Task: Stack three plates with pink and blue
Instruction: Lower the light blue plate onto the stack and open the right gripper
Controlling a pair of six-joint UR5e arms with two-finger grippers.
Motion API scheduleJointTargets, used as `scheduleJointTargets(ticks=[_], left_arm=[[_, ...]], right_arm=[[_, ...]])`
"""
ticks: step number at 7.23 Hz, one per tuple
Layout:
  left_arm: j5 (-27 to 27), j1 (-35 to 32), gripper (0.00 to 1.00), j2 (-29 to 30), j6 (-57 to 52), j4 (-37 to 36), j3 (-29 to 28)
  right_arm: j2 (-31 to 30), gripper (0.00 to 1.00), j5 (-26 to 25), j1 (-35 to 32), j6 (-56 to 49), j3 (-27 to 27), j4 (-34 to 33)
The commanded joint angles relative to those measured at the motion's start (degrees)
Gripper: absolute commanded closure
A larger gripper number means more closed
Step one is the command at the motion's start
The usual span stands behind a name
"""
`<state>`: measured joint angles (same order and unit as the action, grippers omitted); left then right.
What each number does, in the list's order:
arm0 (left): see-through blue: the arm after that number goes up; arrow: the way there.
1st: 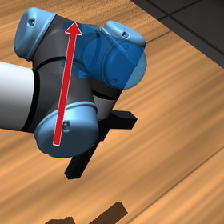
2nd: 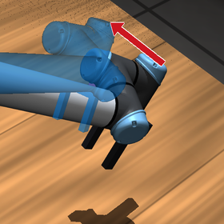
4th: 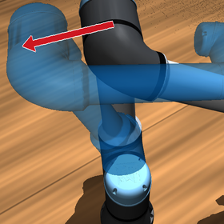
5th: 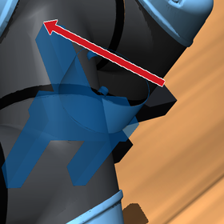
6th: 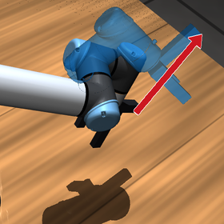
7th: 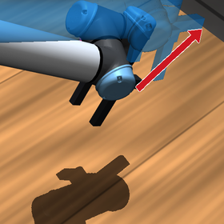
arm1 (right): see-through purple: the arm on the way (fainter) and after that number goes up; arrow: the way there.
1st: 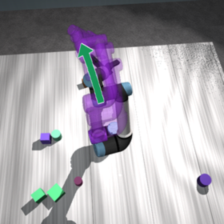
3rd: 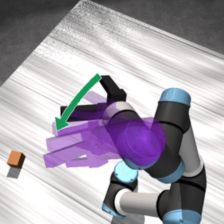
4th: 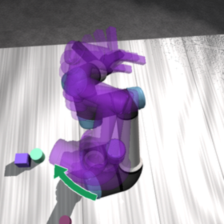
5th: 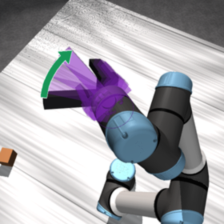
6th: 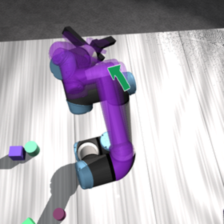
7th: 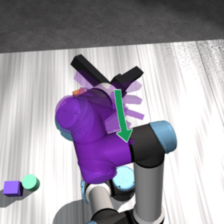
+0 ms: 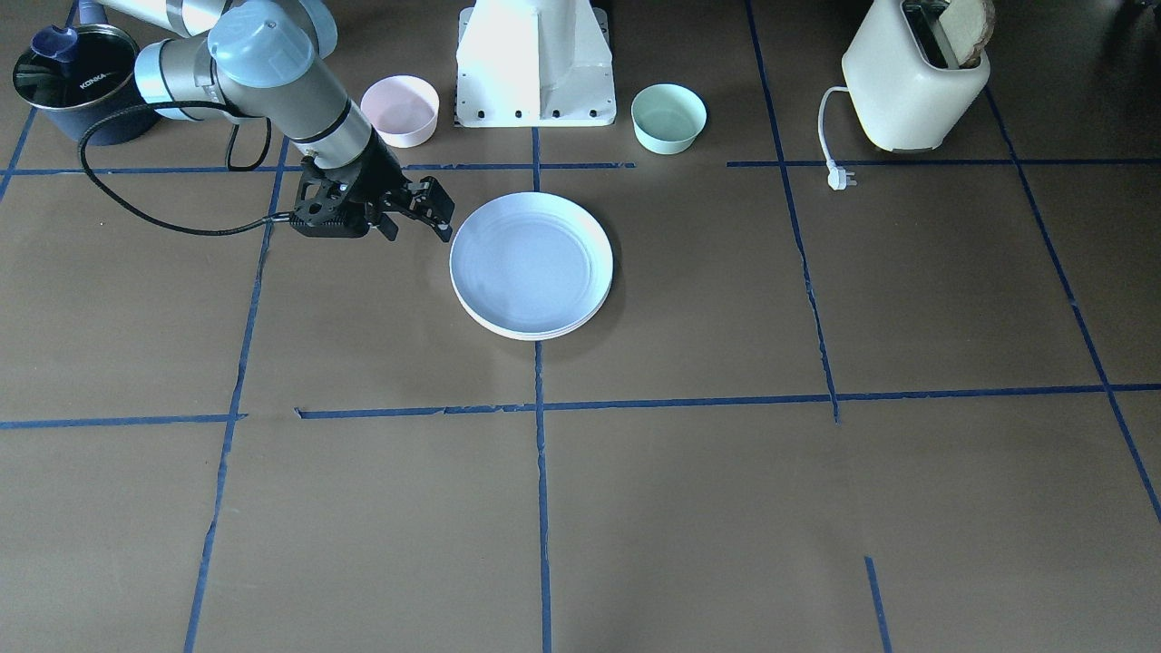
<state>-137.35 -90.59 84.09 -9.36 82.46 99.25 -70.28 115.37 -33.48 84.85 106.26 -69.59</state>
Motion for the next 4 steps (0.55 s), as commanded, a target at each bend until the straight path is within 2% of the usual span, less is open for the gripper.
scheduleJointTargets(ticks=[1,2,3,4], left_arm=[[0.7,0.3,0.00,0.5,-0.4,0.0,-0.4],[0.8,0.8,0.00,0.4,-0.4,0.0,-2.3],[0.7,0.8,0.00,0.8,-0.4,1.0,-2.7],[0.6,0.8,0.00,0.8,0.1,2.3,-2.8]], right_arm=[[-0.7,0.00,5.2,-9.7,-17.2,-0.4,-10.8],[-3.1,0.00,8.9,-17.1,-32.1,-1.2,-16.1],[-5.6,0.00,13.0,-25.1,-45.9,-4.3,-17.9],[-8.0,0.00,16.3,-33.5,-61.1,-9.6,-18.1]])
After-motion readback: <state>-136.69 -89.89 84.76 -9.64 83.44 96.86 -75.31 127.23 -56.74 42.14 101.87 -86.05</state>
